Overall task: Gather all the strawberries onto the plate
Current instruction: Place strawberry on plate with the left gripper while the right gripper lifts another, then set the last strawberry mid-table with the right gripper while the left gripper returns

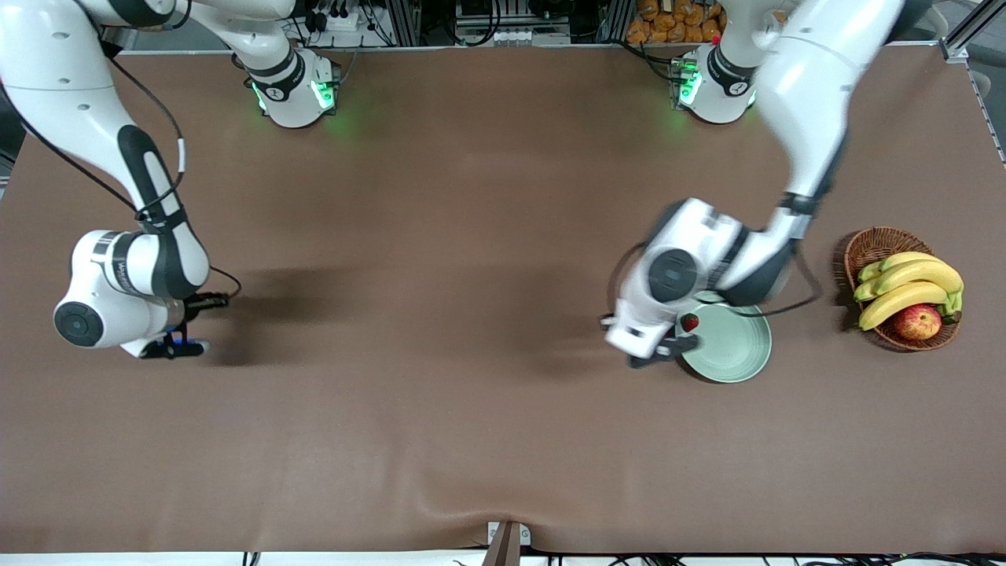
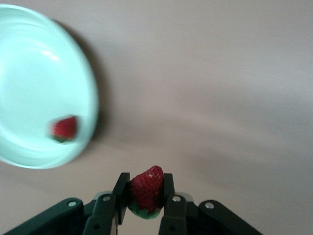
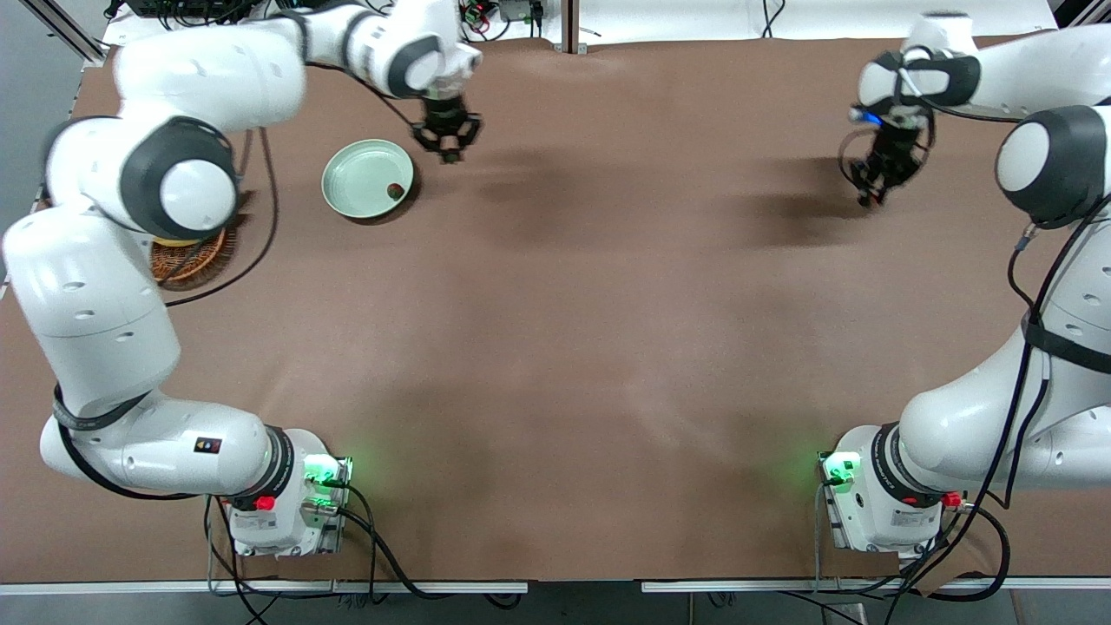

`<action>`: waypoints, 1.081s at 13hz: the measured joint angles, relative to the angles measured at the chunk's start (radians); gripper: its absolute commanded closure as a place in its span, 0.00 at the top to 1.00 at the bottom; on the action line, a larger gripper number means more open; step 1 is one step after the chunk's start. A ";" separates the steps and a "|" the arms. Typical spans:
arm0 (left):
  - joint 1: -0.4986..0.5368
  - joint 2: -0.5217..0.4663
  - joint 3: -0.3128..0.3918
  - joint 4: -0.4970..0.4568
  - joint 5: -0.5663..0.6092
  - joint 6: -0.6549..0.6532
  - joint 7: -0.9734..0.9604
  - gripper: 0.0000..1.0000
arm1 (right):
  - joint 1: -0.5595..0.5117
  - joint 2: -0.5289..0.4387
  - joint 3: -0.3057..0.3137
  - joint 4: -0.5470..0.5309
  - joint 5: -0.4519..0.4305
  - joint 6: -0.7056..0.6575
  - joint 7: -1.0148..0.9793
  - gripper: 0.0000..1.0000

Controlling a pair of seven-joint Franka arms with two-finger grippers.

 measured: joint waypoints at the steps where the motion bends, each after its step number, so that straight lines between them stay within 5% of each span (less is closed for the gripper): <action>1: 0.045 -0.001 -0.004 -0.013 0.000 -0.016 0.029 0.00 | 0.062 -0.003 0.002 0.024 0.040 -0.003 0.069 0.00; 3: 0.105 0.002 -0.005 -0.042 0.002 -0.021 0.055 0.06 | 0.192 -0.003 0.007 0.048 0.184 -0.004 0.197 0.00; 5: 0.144 0.008 -0.005 -0.055 0.022 -0.020 0.085 0.44 | 0.312 -0.003 0.009 0.051 0.398 -0.002 0.261 0.00; 7: 0.185 0.013 -0.005 -0.056 0.055 -0.019 0.145 1.00 | 0.415 0.004 0.009 0.050 0.648 0.032 0.266 0.00; 11: 0.238 0.013 -0.007 -0.049 0.076 -0.011 0.220 1.00 | 0.614 0.062 0.011 0.048 1.028 0.296 0.267 0.00; 14: 0.233 0.013 -0.039 -0.037 0.071 -0.009 0.210 1.00 | 0.728 0.114 0.010 0.071 1.128 0.408 0.267 0.00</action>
